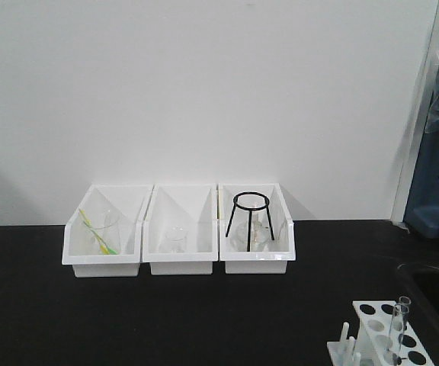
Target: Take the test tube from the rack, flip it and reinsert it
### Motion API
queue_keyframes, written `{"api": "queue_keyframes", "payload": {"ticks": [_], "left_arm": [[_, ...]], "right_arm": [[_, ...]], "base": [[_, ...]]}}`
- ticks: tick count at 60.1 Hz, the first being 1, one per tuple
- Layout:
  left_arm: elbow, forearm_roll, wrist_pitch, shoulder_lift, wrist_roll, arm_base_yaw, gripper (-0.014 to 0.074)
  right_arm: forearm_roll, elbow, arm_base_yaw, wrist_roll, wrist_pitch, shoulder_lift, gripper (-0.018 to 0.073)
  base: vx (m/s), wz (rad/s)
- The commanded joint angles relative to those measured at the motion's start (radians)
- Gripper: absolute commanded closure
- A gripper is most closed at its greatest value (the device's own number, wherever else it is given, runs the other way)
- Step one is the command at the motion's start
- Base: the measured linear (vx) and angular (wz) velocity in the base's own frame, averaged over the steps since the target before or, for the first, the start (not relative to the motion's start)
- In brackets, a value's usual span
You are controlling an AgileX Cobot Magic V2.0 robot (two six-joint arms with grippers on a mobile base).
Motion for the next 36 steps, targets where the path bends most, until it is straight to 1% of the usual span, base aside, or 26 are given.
{"api": "queue_keyframes", "payload": {"ticks": [1, 16, 22, 26, 29, 36], "left_arm": [[0.002, -0.004, -0.088, -0.003, 0.0, -0.007, 0.0603], [0.002, -0.004, -0.088, -0.003, 0.0, -0.007, 0.0603], [0.002, -0.004, -0.088, -0.003, 0.0, -0.007, 0.0603], [0.002, -0.004, -0.088, -0.003, 0.0, -0.007, 0.0603], [0.002, -0.004, -0.088, -0.003, 0.0, -0.007, 0.0603], [0.002, -0.004, -0.088, -0.003, 0.0, -0.007, 0.0603]], "right_arm": [[-0.013, 0.0, -0.007, -0.002, -0.082, -0.01, 0.0571], [-0.013, 0.0, -0.007, -0.002, -0.096, -0.01, 0.0571], [-0.013, 0.0, -0.007, -0.002, -0.176, -0.01, 0.0571], [-0.006, -0.009, -0.007, 0.006, -0.289, -0.01, 0.0571], [-0.006, -0.046, -0.007, 0.005, -0.321, -0.01, 0.0571], [-0.01, -0.236, -0.007, -0.009, -0.308, 0.052, 0.0571]], "base": [[0.0, 0.0], [0.0, 0.0], [0.0, 0.0], [0.0, 0.0], [0.0, 0.0], [0.0, 0.0]]}}
